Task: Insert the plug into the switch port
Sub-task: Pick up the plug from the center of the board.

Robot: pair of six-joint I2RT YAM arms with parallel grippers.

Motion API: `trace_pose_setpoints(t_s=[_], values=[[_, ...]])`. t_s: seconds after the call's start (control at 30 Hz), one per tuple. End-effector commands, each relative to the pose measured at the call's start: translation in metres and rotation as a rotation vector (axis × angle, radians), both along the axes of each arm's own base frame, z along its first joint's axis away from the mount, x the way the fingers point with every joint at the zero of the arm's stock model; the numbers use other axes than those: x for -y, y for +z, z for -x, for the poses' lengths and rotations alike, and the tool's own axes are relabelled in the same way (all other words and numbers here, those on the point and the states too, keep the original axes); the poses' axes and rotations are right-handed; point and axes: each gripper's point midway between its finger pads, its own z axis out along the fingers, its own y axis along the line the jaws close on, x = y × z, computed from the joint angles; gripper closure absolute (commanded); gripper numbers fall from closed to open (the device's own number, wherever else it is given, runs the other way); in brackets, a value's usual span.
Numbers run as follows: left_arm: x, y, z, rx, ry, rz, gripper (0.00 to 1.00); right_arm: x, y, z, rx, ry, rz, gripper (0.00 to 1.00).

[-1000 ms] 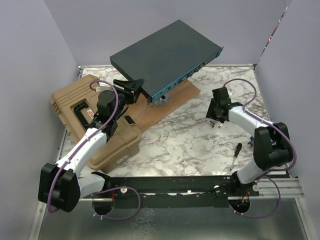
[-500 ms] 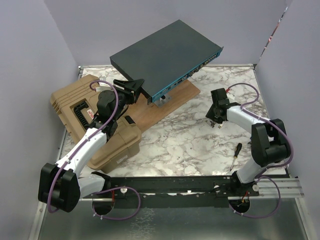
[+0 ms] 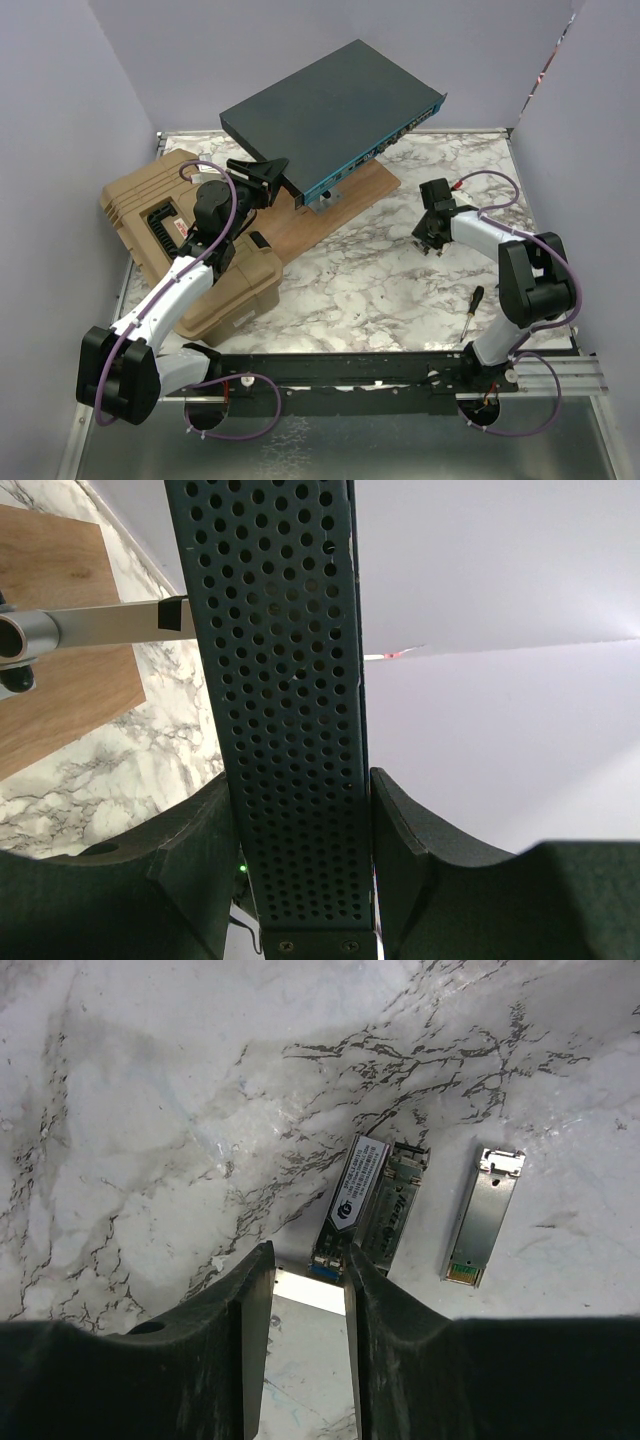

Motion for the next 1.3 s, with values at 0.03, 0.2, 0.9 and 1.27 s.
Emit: trace_pose_setpoints(t_s=[0.03, 0.2, 0.9, 1.27], values=[[0.002, -0.01, 0.011, -0.017, -0.026, -0.03, 1.0, 0.009, -0.011, 0.008, -0.044, -0.044, 0.035, 0.63], [0.002, -0.01, 0.011, -0.018, -0.025, -0.03, 1.0, 0.012, -0.014, 0.009, -0.054, -0.037, 0.053, 0.64], [0.002, -0.008, 0.011, -0.013, -0.025, -0.031, 1.0, 0.015, 0.006, -0.002, 0.002, 0.115, 0.132, 0.9], [0.002, -0.008, 0.01, -0.01, -0.024, -0.04, 1.0, -0.035, 0.047, 0.007, 0.098, 0.565, 0.098, 0.99]])
